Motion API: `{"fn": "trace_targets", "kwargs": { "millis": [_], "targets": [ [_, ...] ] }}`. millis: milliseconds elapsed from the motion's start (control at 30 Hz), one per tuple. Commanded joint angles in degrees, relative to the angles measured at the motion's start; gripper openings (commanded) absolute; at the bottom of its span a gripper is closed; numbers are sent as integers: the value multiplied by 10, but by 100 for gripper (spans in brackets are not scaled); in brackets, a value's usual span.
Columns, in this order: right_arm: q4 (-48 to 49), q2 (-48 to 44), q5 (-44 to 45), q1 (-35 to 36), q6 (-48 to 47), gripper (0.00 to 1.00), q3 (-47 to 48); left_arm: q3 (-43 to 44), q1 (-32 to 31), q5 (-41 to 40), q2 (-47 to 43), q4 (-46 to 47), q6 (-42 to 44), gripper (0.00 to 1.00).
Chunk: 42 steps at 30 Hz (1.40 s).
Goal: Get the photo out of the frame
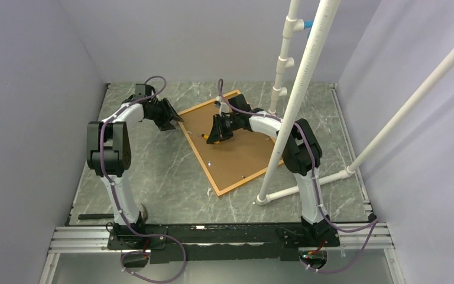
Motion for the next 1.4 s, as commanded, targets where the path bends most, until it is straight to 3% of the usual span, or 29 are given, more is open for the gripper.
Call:
{"fn": "trace_targets", "kwargs": {
  "millis": [0, 500, 867, 1067, 1367],
  "targets": [
    [20, 22, -25, 2, 25, 0, 39, 43, -1, 13, 43, -24, -7, 56],
    [27, 53, -15, 24, 50, 0, 64, 27, -1, 29, 85, 4, -24, 48],
    [-20, 66, 68, 35, 65, 0, 89, 11, -5, 23, 81, 9, -28, 38],
    [-17, 63, 70, 36, 70, 0, 81, 11, -8, 20, 80, 7, -27, 34],
    [-14, 69, 141, 38, 111, 0, 90, -2, -10, 22, 78, 16, -38, 32]
  ]
}}
